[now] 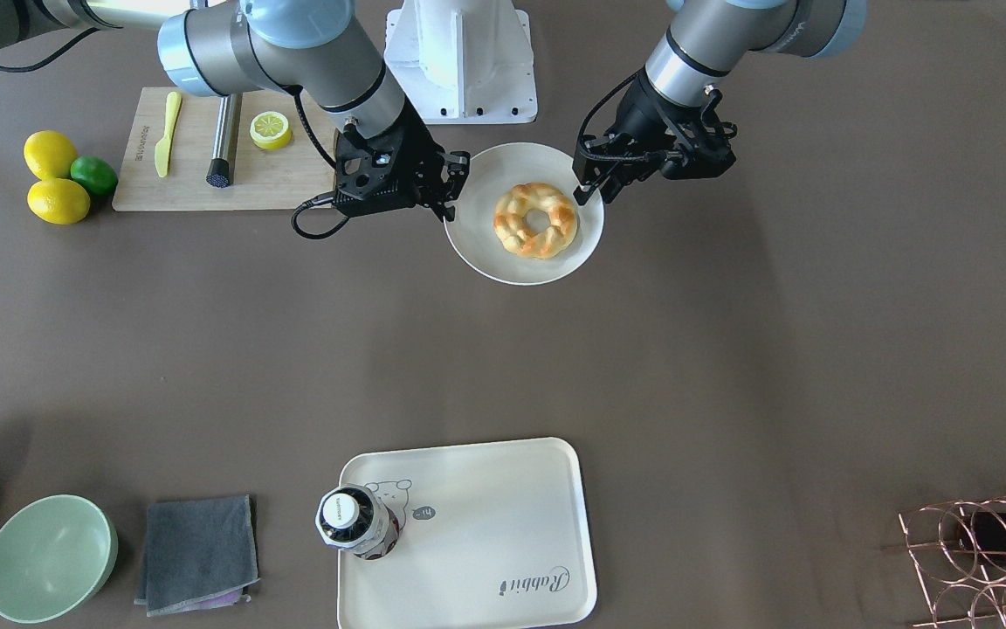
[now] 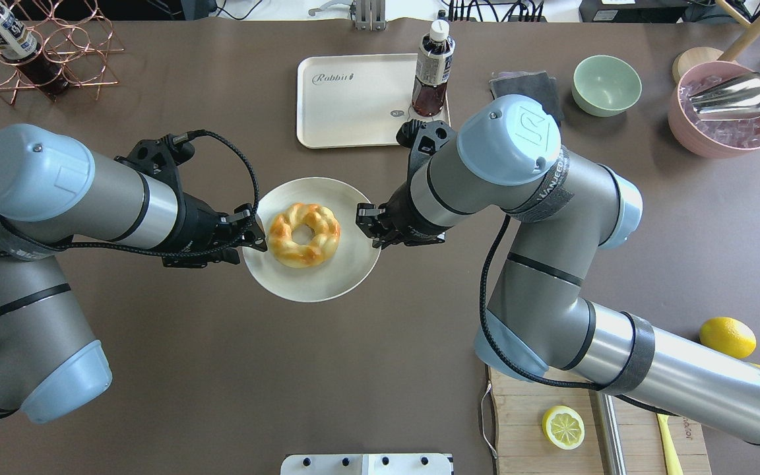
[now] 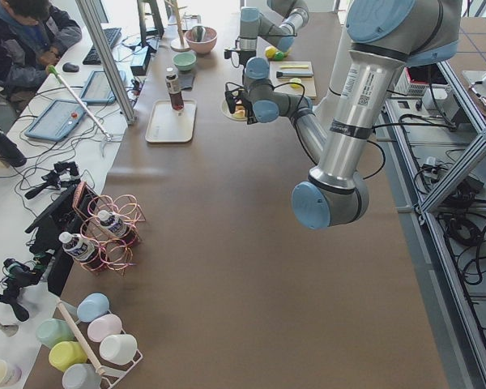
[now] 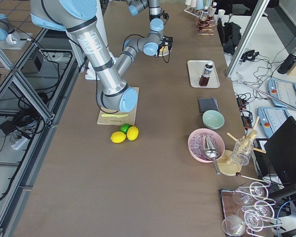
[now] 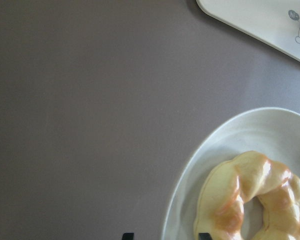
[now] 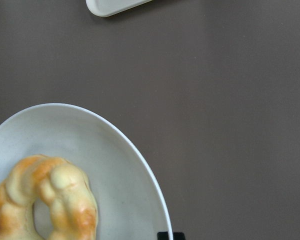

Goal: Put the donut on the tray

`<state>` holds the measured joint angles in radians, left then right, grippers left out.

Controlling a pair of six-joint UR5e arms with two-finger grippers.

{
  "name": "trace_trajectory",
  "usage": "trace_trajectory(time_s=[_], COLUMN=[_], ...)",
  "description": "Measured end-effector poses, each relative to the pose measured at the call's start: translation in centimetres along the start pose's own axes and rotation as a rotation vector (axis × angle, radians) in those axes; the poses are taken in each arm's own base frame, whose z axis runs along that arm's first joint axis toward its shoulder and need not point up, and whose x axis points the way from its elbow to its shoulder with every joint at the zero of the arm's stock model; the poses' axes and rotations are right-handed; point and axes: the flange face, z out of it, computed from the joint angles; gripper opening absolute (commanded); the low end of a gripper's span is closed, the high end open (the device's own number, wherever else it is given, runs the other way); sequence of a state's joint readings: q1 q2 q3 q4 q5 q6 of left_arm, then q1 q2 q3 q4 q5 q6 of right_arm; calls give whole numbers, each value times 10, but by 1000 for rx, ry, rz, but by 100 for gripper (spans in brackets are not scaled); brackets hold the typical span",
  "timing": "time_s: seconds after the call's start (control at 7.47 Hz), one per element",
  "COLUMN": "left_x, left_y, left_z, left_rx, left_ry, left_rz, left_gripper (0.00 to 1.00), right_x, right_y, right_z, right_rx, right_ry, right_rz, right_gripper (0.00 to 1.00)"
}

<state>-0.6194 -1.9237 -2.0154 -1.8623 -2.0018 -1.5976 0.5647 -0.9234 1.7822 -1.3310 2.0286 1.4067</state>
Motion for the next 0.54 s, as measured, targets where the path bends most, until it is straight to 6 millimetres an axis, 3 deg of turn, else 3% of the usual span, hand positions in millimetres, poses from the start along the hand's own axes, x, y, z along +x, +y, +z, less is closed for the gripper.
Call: trace_trajectory(time_s=[0.13,0.27,0.4,0.54], left_x=[0,0,3,6], left_y=[0,0,1,2], left_z=[0,-1,-1,0], left_rx=[-1,-1,-2,-3], left_ry=[1,2,5,9], left_rz=[-1,-13,-32,-40], left_gripper=[0,0,0,0], right_x=[1,2,4,9], right_y=[0,-1,-3,-3], right_z=[0,-1,-1,-2], right_rx=[0,2,4,5], right_ry=[1,2,5,8], right_rz=[1,2,5,8], right_gripper=[0,27,99,100])
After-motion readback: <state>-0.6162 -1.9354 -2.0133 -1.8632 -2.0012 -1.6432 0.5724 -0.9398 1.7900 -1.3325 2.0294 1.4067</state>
